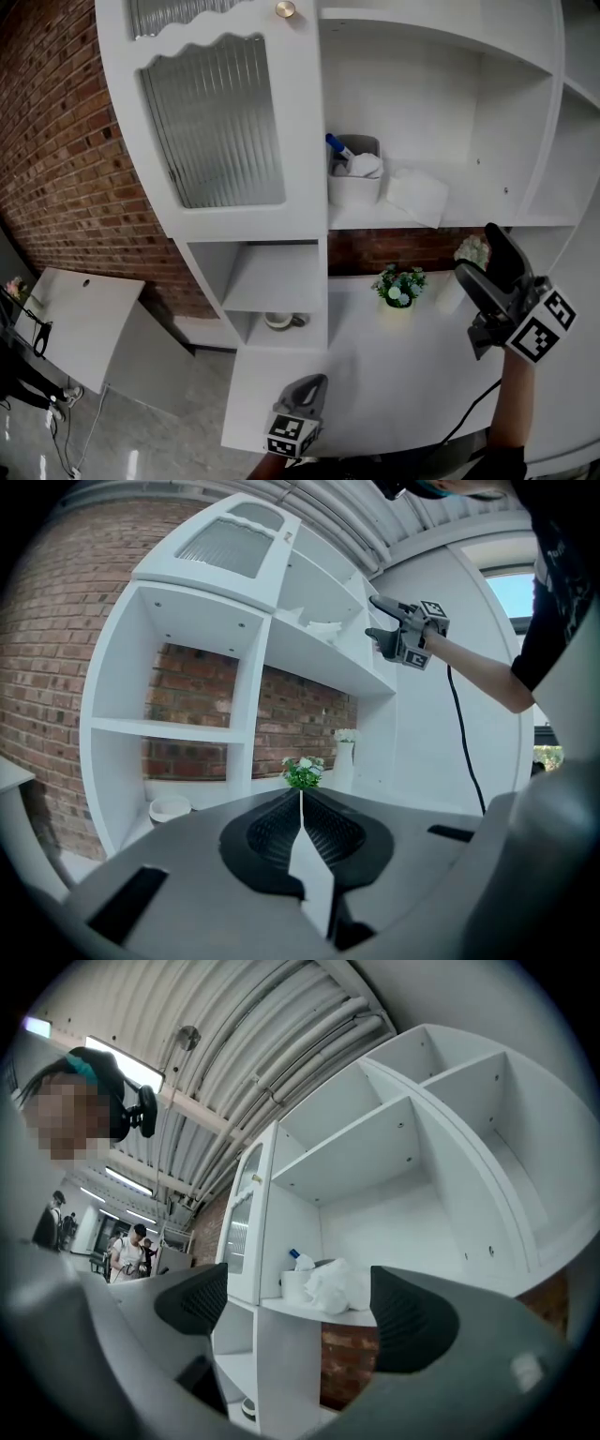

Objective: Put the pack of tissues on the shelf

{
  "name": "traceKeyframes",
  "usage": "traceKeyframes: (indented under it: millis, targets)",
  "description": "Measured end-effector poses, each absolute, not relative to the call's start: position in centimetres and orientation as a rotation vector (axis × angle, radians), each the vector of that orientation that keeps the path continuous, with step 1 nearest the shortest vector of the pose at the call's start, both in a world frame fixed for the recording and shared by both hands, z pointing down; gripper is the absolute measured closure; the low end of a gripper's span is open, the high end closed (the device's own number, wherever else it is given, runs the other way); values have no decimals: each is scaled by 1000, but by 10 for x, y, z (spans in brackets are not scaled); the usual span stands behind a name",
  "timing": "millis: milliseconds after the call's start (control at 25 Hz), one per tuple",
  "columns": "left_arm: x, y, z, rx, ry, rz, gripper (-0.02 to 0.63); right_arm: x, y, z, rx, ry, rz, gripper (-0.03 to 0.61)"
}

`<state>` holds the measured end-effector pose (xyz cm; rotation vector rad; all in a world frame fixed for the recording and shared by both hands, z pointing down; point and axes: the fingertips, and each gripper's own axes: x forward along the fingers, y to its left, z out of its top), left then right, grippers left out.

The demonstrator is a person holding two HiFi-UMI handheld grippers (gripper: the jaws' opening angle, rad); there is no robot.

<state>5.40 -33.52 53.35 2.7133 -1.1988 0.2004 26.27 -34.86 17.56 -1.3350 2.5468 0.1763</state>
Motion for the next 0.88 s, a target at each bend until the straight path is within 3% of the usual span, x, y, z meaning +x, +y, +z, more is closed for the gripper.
traceKeyframes:
  millis: [880]
  targets:
    - [61, -318, 496, 2794, -1184, 79, 600, 260, -296, 360, -1668, 2571, -157, 126]
